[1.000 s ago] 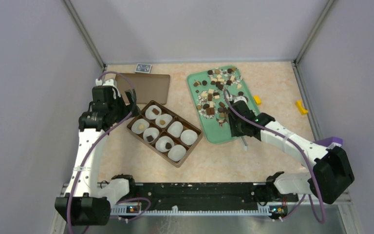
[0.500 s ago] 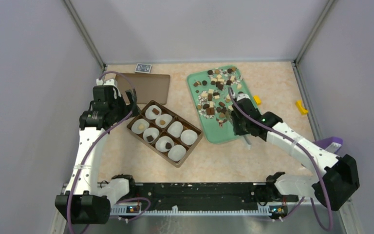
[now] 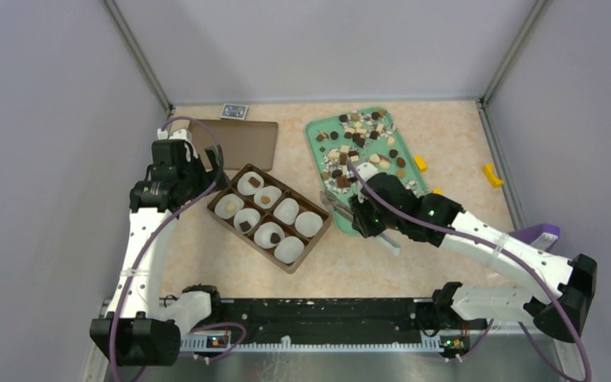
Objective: Pack the chocolate
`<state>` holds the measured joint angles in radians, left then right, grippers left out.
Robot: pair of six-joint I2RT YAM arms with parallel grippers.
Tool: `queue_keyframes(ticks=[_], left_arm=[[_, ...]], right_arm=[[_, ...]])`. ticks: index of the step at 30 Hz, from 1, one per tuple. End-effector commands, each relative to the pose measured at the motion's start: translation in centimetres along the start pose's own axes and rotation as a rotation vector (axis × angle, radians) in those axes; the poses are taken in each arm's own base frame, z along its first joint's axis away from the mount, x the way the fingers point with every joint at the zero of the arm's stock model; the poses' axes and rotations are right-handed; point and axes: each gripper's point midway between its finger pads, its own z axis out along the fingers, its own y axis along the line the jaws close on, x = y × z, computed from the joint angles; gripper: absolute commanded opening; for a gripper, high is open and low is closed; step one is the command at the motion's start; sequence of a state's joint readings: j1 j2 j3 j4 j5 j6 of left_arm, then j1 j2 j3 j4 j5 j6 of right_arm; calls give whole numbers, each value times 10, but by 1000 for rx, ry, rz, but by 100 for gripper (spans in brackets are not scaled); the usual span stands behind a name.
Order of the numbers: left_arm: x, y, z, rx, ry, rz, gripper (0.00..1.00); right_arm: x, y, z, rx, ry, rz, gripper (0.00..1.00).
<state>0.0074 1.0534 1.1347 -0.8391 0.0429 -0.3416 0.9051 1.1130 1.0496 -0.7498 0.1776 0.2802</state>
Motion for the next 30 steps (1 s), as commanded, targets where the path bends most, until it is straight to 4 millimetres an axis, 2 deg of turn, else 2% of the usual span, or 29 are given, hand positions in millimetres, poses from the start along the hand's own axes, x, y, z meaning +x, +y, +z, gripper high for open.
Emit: queue_keyframes(ticks=[1, 6, 12, 23, 30], left_arm=[[-12, -4, -9, 15, -60, -2, 99], [-11, -5, -10, 19, -59, -4, 99], [-11, -4, -10, 15, -60, -2, 99], [-11, -4, -10, 15, -60, -1, 99], [-11, -4, -8, 13, -55, 3, 99]], right_arm=[[-21, 47, -13, -153, -62, -82, 5], [-10, 81, -5, -233, -20, -140, 5], [-6, 108, 2, -297, -4, -177, 6], [14, 126, 17, -335, 63, -215, 12], [26, 132, 22, -352, 103, -238, 26]])
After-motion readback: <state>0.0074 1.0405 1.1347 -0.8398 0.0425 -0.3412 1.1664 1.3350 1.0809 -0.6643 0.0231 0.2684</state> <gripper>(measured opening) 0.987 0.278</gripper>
